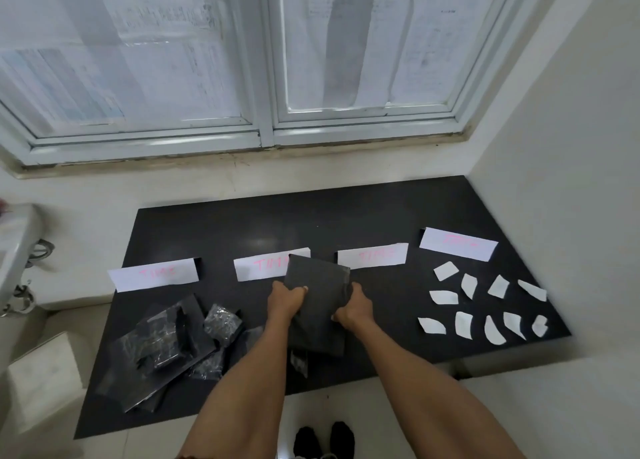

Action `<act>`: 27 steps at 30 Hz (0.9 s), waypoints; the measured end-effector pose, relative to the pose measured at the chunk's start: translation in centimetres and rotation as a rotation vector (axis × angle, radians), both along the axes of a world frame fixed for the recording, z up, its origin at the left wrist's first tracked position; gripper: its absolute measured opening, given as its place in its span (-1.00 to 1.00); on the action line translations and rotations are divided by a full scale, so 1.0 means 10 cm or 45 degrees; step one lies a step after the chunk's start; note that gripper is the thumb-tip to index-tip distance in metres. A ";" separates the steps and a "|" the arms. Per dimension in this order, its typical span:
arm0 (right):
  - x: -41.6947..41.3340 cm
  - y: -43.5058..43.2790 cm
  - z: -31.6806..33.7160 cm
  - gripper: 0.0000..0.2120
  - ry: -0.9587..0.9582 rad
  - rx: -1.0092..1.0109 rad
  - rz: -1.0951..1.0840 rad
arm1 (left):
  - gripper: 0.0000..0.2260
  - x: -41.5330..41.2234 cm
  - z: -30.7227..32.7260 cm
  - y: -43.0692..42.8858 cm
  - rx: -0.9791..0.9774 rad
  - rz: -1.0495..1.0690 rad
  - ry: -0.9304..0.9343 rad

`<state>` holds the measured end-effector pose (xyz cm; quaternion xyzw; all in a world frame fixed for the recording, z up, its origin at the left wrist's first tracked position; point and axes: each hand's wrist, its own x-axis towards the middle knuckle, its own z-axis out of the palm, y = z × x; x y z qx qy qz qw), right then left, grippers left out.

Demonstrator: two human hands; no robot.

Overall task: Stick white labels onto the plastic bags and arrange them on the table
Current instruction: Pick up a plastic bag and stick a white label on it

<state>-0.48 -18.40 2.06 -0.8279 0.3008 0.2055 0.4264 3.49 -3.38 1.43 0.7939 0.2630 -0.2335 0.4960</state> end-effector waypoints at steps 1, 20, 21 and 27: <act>0.01 -0.05 0.02 -0.17 -0.019 0.000 -0.014 | -0.54 0.03 0.02 -0.05 -0.009 -0.008 -0.014; -0.20 -1.41 0.30 -0.38 -0.231 -0.111 -0.313 | -0.84 0.19 0.10 -1.55 -0.304 -0.175 -0.114; -0.20 -1.48 0.28 -0.40 -0.247 -0.101 -0.318 | -0.83 0.19 0.10 -1.62 -0.309 -0.166 -0.125; -0.16 -2.00 0.07 -0.59 -0.353 0.007 -0.509 | -0.84 0.27 0.04 -2.04 -0.322 -0.088 -0.153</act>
